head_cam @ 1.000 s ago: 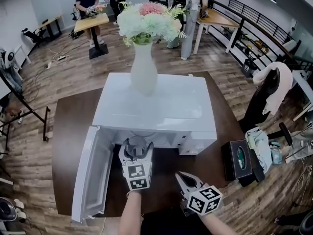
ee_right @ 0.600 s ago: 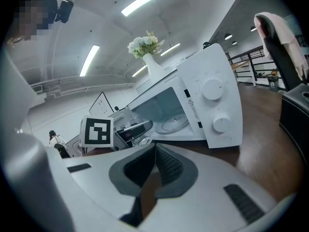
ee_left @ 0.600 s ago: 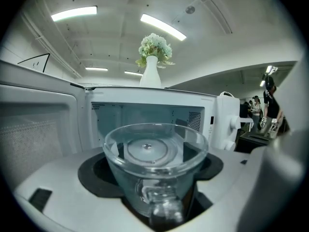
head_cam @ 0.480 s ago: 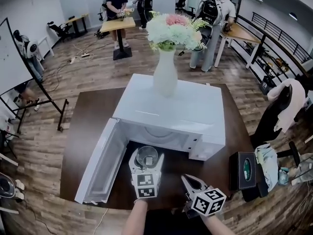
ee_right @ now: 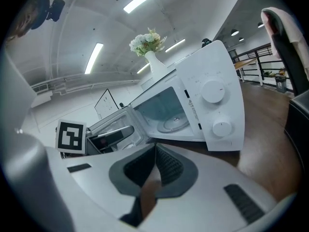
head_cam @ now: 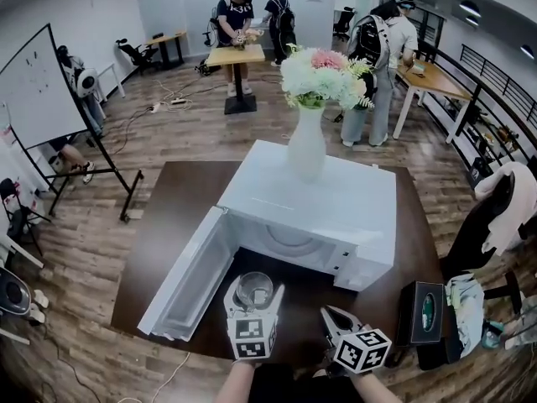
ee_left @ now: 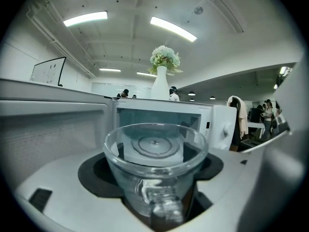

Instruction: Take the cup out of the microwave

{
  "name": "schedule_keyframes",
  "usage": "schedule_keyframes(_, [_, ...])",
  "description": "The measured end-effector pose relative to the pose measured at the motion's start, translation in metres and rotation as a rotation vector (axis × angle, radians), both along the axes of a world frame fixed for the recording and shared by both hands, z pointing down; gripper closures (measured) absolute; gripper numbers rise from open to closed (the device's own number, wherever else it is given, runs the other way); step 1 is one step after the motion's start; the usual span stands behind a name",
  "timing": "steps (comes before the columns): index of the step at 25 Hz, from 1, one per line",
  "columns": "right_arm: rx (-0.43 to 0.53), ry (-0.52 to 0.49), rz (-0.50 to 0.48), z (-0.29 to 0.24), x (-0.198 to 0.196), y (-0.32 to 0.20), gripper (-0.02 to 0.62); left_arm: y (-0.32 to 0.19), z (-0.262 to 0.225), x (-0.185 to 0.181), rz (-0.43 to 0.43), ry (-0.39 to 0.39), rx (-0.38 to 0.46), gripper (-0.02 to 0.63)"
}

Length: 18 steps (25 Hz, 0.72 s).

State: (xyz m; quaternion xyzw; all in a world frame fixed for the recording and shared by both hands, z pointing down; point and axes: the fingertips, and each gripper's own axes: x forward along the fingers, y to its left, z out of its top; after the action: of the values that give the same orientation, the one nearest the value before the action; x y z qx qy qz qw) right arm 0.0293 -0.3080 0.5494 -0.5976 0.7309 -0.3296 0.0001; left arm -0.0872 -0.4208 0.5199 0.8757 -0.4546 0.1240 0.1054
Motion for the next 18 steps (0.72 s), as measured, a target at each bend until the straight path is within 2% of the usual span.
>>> schedule_keyframes(10, [0.074, 0.108, -0.085, -0.023, -0.003, -0.015, 0.6, 0.038, -0.024, -0.034, -0.056, 0.075, -0.002, 0.205])
schedule_keyframes(13, [0.118, 0.123, -0.11, -0.048, -0.009, -0.019, 0.6, 0.049, -0.04, -0.046, -0.053, 0.122, 0.008, 0.204])
schedule_keyframes(16, [0.176, 0.157, -0.12, -0.069, -0.01, -0.021, 0.6, 0.058, -0.051, -0.054, -0.057, 0.118, 0.028, 0.204])
schedule_keyframes(18, [0.251, 0.2, -0.126, -0.085, -0.008, -0.023, 0.6, 0.06, -0.058, -0.058, -0.058, 0.109, 0.05, 0.204])
